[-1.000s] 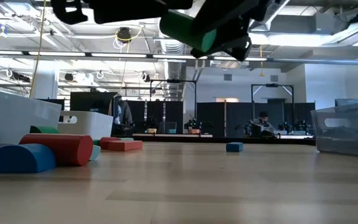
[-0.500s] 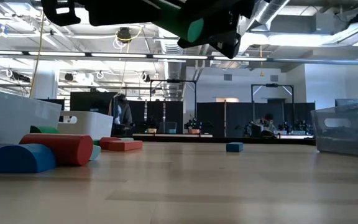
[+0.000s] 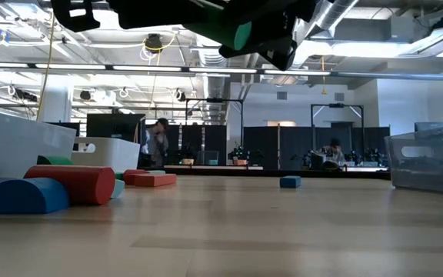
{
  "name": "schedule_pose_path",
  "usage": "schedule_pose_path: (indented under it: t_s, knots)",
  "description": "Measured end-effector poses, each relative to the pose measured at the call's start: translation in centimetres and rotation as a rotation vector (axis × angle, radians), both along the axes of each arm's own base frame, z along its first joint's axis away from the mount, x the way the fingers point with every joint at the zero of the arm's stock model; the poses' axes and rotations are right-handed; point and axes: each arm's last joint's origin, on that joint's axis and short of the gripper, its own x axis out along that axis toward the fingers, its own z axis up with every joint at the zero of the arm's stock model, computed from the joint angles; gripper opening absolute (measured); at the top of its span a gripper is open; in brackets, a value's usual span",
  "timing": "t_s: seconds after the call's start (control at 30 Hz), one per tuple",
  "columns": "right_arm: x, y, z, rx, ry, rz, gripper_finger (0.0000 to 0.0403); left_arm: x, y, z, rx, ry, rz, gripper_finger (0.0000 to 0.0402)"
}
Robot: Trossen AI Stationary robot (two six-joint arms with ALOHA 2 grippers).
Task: Sort blocks by size
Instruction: Put the dark green cylindrical block into the gray bin
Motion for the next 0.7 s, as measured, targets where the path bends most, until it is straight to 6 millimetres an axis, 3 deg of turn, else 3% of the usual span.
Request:
schedule_pose_path:
  t_s: [0.13,0.33,0.47,0.7]
  knots:
    - [0.0,0.0,0.0,-0.002,0.001,0.001,0.0170,-0.1,0.0,0.0,0.004,0.005,0.006,0.0124]
    - [-0.2,0.0,-0.1,-0.014,0.023,-0.001,0.0221,-1.5,0.6,0.8,-0.005,0.076,0.040,0.0124]
    - [-0.8,0.3,-0.7,-0.058,0.088,0.032,0.0238,-3.8,1.3,1.7,-0.013,0.180,0.141,0.0124]
    - [-3.0,1.6,-2.0,-0.158,0.280,0.111,0.0235,-9.8,2.4,3.3,-0.133,0.402,0.334,0.0124]
